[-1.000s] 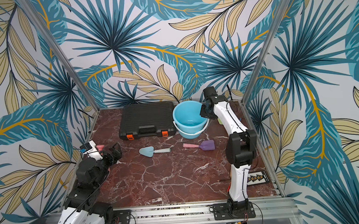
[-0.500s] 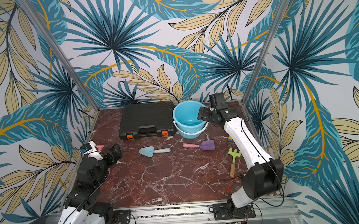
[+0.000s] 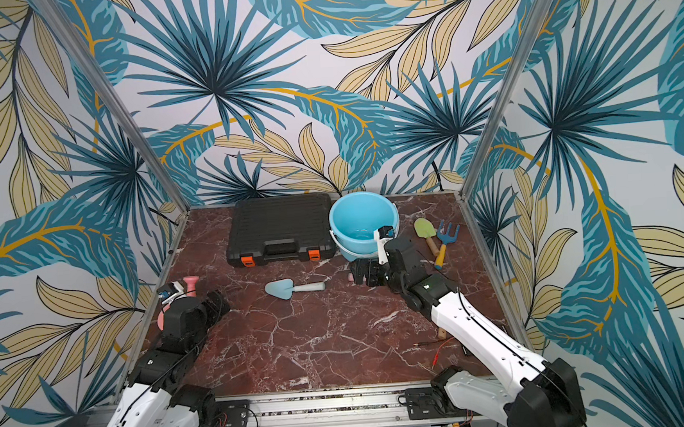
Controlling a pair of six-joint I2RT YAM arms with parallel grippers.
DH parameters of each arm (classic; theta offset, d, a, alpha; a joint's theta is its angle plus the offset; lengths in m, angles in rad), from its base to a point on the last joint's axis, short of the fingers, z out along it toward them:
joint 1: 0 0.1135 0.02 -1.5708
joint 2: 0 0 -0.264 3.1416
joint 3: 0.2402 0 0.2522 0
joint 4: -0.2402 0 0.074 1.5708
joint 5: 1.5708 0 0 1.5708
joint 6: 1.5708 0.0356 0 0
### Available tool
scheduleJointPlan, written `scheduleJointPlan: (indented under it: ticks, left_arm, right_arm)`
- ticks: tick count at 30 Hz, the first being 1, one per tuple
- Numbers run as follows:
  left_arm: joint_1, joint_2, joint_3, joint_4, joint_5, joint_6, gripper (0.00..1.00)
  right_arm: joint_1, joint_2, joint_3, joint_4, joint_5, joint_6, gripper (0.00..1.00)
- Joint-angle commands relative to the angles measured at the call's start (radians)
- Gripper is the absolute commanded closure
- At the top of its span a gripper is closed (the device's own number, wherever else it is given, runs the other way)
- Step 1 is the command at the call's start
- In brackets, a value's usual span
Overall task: Organize the gardening tools
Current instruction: Pick up the gardening tool from the center of the board.
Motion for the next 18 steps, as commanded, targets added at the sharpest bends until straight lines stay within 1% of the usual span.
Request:
scheduleJointPlan:
  ticks: [1,3,5,7,9,12,15,16,18]
  left_arm:
    - [-0.007,-0.054,0.063,-0.198,-0.127,-0.070,0.00]
    - [-0.010,-0.078,0.060,-0.255,-0.190,-0.125,0.00]
    - [-0.010,-0.088,0.034,-0.301,-0.269,-0.210,0.00]
    - [-0.008,-0.089,0.029,-0.346,-0.325,-0.256,0.00]
    - [-0.008,-0.088,0.043,-0.380,-0.370,-0.274,0.00]
    - [-0.003,-0.079,0.040,-0.357,-0.420,-0.253,0.00]
    - [0.047,-0.050,0.006,-0.254,-0.416,-0.195,0.00]
    - [0.082,-0.032,-0.013,-0.202,-0.387,-0.166,0.00]
    - [0.156,0.005,-0.061,-0.066,-0.285,-0.115,0.00]
  right_arm:
    - [0.033,-0.015,-0.033,0.093,-0.001,-0.019,0.01]
    - [0.045,-0.015,-0.050,0.107,0.003,-0.015,0.00]
    - [0.055,-0.010,-0.052,0.101,0.003,-0.012,0.00]
    - [0.071,-0.004,-0.043,0.088,0.006,-0.018,0.00]
    - [0.083,-0.004,-0.039,0.082,0.015,-0.026,0.01]
    - [0.093,0.002,-0.037,0.081,0.017,-0.028,0.01]
    - [0.101,0.014,-0.033,0.078,0.016,-0.033,0.00]
    - [0.105,0.017,-0.032,0.079,0.015,-0.034,0.01]
    - [0.108,0.023,-0.031,0.080,0.013,-0.035,0.00]
